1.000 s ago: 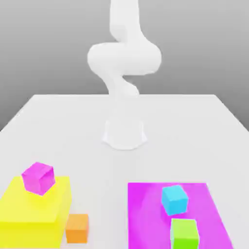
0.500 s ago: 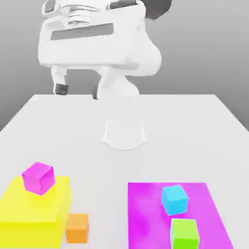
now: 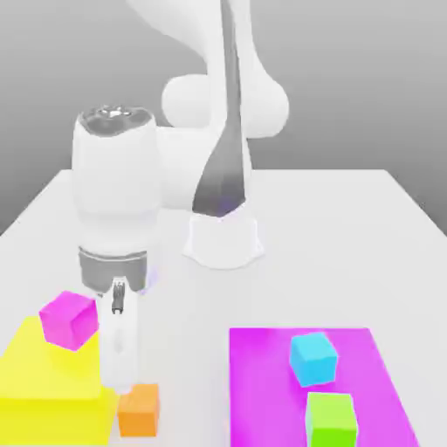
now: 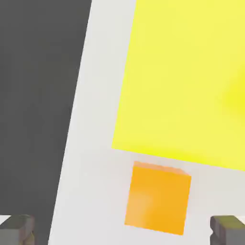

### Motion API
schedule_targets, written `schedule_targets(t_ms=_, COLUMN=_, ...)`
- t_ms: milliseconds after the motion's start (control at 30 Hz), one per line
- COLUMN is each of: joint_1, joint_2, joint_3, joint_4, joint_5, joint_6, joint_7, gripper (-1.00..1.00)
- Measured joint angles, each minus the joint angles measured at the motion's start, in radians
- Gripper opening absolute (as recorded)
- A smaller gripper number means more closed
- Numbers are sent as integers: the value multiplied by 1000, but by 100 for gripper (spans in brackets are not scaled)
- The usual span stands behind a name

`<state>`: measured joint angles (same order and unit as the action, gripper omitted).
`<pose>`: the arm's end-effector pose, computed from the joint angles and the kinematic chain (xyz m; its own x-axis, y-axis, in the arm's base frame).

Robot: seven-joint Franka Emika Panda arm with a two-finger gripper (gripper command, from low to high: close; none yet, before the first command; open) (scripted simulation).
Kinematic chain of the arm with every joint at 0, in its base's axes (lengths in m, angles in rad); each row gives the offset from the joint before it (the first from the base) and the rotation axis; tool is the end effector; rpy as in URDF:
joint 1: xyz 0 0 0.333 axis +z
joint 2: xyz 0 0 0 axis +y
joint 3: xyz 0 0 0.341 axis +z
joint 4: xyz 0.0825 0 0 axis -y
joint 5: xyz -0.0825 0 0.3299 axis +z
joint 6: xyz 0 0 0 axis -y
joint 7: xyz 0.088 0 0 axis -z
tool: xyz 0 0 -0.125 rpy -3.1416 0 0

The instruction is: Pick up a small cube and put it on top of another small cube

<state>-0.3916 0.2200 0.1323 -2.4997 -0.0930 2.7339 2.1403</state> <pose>0.4408 -0.1132 0.2578 -0.6795 -0.7337 -0.0011 -0.7335 0.6794 -0.0193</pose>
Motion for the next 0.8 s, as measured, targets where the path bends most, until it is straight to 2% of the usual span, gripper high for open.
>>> schedule_targets(t_ms=167, joint_1=32, joint_2=178, joint_3=-45, joint_4=27, joint_5=-29, joint_6=134, joint_7=53, gripper=0)
schedule_targets(t_ms=200, joint_1=38, joint_2=199, joint_3=-52, joint_4=31, joint_5=-34, joint_6=151, joint_7=57, gripper=-100)
schedule_targets(t_ms=433, joint_1=37, joint_2=196, joint_3=-51, joint_4=31, joint_5=-33, joint_6=151, joint_7=56, gripper=-100)
schedule_targets(t_ms=667, joint_1=9, joint_2=-14, joint_3=9, joint_4=-6, joint_5=48, joint_6=-19, joint_7=-7, gripper=-100)
schedule_targets(t_ms=800, joint_1=-35, joint_2=-145, joint_3=-28, joint_4=-18, joint_5=80, joint_6=-137, joint_7=86, gripper=-100)
